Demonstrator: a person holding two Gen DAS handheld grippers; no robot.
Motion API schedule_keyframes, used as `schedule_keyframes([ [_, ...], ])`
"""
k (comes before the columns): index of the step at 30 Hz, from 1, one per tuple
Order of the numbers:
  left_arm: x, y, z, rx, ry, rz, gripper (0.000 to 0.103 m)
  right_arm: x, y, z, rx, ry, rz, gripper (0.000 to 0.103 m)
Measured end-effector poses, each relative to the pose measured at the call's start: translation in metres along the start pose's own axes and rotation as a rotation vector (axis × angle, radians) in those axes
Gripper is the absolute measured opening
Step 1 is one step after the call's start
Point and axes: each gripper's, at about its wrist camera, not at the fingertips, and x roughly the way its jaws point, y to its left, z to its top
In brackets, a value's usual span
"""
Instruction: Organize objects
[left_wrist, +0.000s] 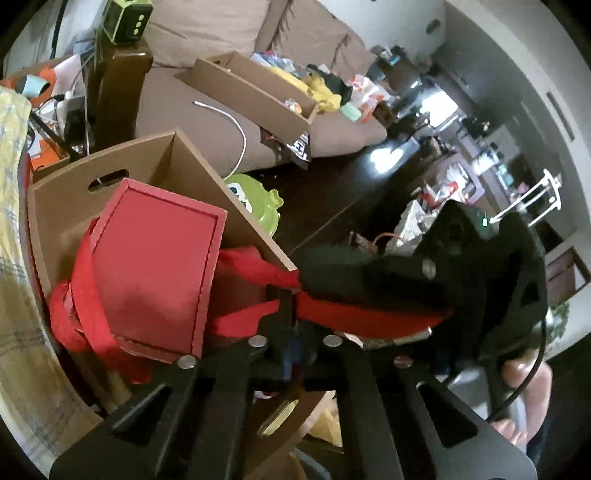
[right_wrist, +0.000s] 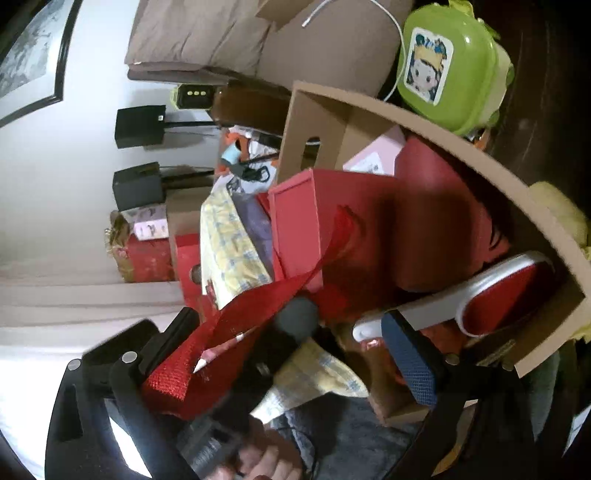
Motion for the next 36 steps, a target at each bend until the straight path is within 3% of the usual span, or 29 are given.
schedule_keyframes([
  [4,0.010,-0.011,-0.006,0.100,0.036,0.051,0.001,0.000,-0.006,0.000,0.025,-0.004,0.030,0.097],
  [7,0.020,-0.017,-0.016,0.142,0.074,0.102,0.001,0.000,-0.009,0.001,0.047,-0.001,0.064,0.090],
  [10,0.031,-0.001,-0.019,0.070,0.109,0.186,0.001,-0.001,-0.009,-0.001,0.067,0.025,0.146,0.090],
  [13,0.033,0.022,-0.021,-0.019,0.136,0.202,0.001,-0.013,-0.003,-0.001,0.049,0.024,0.228,0.094],
  [16,0.021,0.030,-0.023,-0.049,0.107,0.178,0.001,-0.033,0.002,0.001,0.048,-0.028,0.280,0.102],
  [19,-0.002,0.027,-0.020,-0.064,0.062,0.122,0.001,-0.053,0.010,0.000,0.004,-0.096,0.204,0.103],
  [23,-0.040,0.022,-0.008,-0.058,-0.022,0.125,0.002,-0.067,0.020,-0.006,-0.032,-0.137,0.121,0.103],
  [25,-0.067,0.024,-0.005,-0.077,-0.071,0.153,0.012,-0.073,0.025,-0.010,-0.051,-0.156,0.083,0.103],
  [26,-0.077,0.025,-0.003,-0.082,-0.088,0.167,0.027,-0.075,0.028,-0.012,-0.064,-0.166,0.062,0.103],
  [27,-0.089,0.025,-0.002,-0.081,-0.108,0.192,0.049,-0.078,0.033,-0.015,-0.078,-0.177,0.042,0.103],
  [29,-0.110,0.023,-0.002,-0.067,-0.134,0.284,0.070,-0.079,0.040,-0.020,-0.097,-0.189,0.027,0.103],
  [33,-0.144,0.022,-0.009,-0.050,-0.172,0.390,0.076,-0.075,0.061,-0.033,-0.128,-0.204,0.062,0.103],
  [36,-0.178,0.033,-0.013,-0.122,-0.249,0.427,0.080,-0.064,0.089,-0.044,-0.213,-0.213,-0.027,0.103],
])
